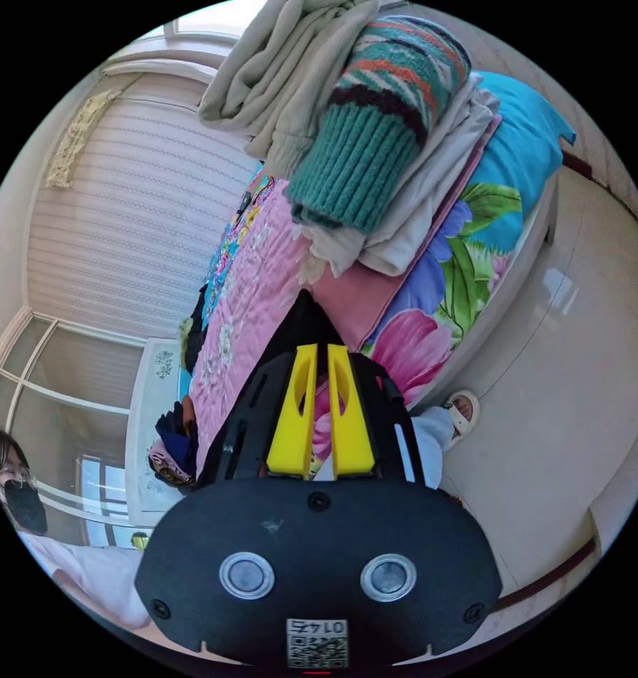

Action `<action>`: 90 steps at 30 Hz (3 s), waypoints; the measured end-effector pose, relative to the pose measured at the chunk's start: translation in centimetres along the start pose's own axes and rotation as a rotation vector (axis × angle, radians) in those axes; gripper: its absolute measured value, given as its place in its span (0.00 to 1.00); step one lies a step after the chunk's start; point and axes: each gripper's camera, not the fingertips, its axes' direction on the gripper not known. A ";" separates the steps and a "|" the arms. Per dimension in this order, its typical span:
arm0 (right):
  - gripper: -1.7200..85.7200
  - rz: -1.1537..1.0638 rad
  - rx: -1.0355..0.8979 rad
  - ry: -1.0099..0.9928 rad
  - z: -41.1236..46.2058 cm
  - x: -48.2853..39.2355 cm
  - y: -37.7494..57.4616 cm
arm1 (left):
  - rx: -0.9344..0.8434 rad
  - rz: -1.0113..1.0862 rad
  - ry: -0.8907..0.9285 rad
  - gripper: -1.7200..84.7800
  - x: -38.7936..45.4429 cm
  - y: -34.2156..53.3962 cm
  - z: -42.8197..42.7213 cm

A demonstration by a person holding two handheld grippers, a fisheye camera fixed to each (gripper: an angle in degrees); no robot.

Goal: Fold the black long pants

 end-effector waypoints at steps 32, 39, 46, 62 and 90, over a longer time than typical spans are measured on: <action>0.06 0.009 -0.166 -0.048 -5.7 -8.3 -0.8 | -0.135 0.560 0.219 0.12 38.7 -4.4 2.9; 0.04 -0.189 -0.188 -0.123 -9.6 -17.0 -3.0 | -0.151 0.523 0.258 0.12 41.4 -4.8 2.0; 0.03 -0.360 -0.149 -0.071 -11.1 -25.1 -3.4 | -0.171 0.520 0.257 0.12 44.2 -4.8 0.8; 0.02 -0.977 -0.617 0.175 7.0 -61.0 9.0 | -0.032 0.697 0.385 0.03 53.2 0.1 -6.3; 0.01 -1.497 -1.035 0.543 26.8 -99.6 21.0 | -0.055 0.865 0.361 0.01 66.2 3.7 -9.1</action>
